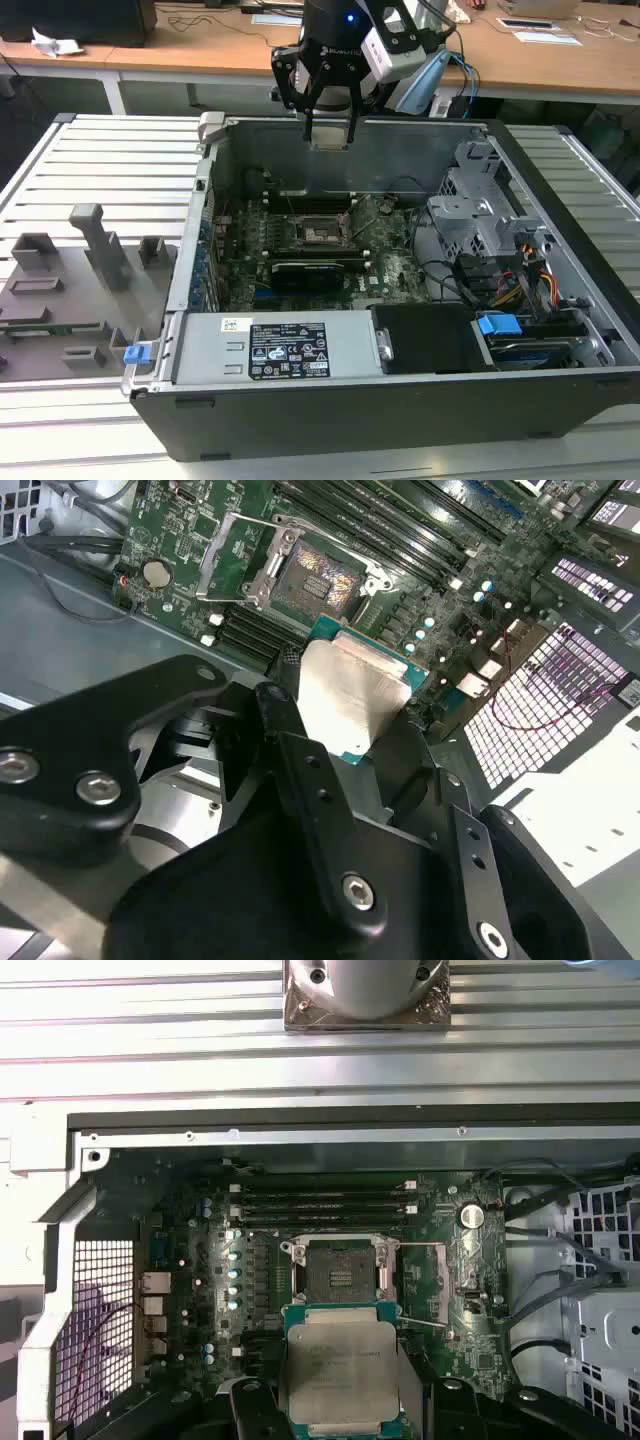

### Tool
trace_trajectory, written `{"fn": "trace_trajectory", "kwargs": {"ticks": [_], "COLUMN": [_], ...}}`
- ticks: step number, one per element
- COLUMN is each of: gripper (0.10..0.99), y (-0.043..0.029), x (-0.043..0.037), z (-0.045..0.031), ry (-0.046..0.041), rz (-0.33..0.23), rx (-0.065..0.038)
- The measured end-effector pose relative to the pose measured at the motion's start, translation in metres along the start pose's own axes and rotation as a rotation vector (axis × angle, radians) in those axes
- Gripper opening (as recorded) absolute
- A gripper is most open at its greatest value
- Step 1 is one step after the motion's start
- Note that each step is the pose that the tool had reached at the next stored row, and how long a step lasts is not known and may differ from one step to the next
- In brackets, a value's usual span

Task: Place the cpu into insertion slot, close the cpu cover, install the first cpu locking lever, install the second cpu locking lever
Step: 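Place the cpu into insertion slot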

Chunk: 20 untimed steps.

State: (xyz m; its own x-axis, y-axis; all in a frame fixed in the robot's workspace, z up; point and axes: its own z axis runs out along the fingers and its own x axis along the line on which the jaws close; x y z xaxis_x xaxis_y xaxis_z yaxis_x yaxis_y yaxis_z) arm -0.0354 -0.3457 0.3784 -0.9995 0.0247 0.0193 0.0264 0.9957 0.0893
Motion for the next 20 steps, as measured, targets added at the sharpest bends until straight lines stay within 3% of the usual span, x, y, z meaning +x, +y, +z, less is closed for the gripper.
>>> {"fn": "trace_trajectory", "kwargs": {"ticks": [20], "gripper": [0.529], "y": [0.0], "x": [0.0], "z": [0.0], "ry": [-0.0041], "rz": [0.046], "rx": [-0.001]}}
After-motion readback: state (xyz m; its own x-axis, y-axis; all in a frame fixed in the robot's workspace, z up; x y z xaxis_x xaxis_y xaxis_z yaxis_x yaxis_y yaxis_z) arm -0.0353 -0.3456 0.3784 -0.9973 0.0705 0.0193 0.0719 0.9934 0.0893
